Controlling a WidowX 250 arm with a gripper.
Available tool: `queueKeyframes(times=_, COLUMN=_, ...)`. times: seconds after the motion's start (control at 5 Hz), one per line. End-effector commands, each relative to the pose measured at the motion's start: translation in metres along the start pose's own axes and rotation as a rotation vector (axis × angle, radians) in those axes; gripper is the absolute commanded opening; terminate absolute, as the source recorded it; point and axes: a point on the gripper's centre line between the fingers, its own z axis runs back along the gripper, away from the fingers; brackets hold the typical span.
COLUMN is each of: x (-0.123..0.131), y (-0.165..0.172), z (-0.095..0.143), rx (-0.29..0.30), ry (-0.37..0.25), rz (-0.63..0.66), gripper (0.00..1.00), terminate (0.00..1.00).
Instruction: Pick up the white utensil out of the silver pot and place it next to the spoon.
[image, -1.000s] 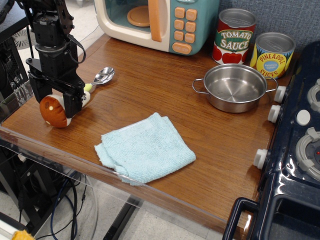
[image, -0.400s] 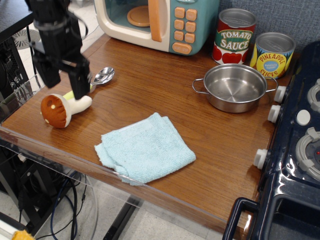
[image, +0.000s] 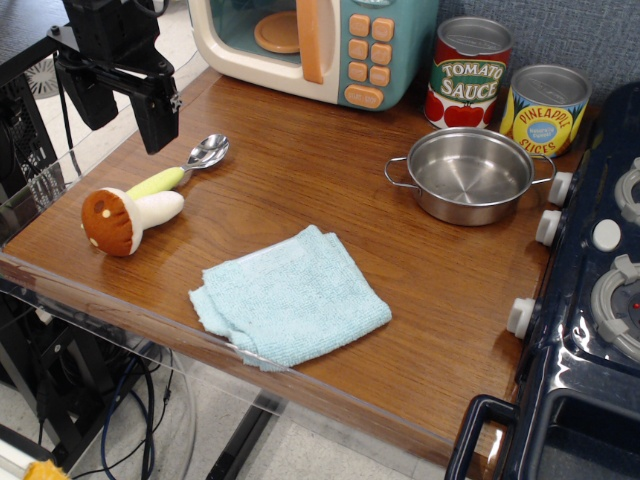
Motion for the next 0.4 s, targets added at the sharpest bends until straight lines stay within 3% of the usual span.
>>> queueKeyframes(times=0.0, x=-0.004, y=-0.0066, z=0.0218, rx=0.028, ry=-0.052, rz=-0.01, gripper=1.0, terminate=0.0)
queueKeyframes(times=0.2, x=-0.004, y=-0.0066, z=0.0218, rx=0.028, ry=-0.052, rz=-0.01, gripper=1.0, terminate=1.0)
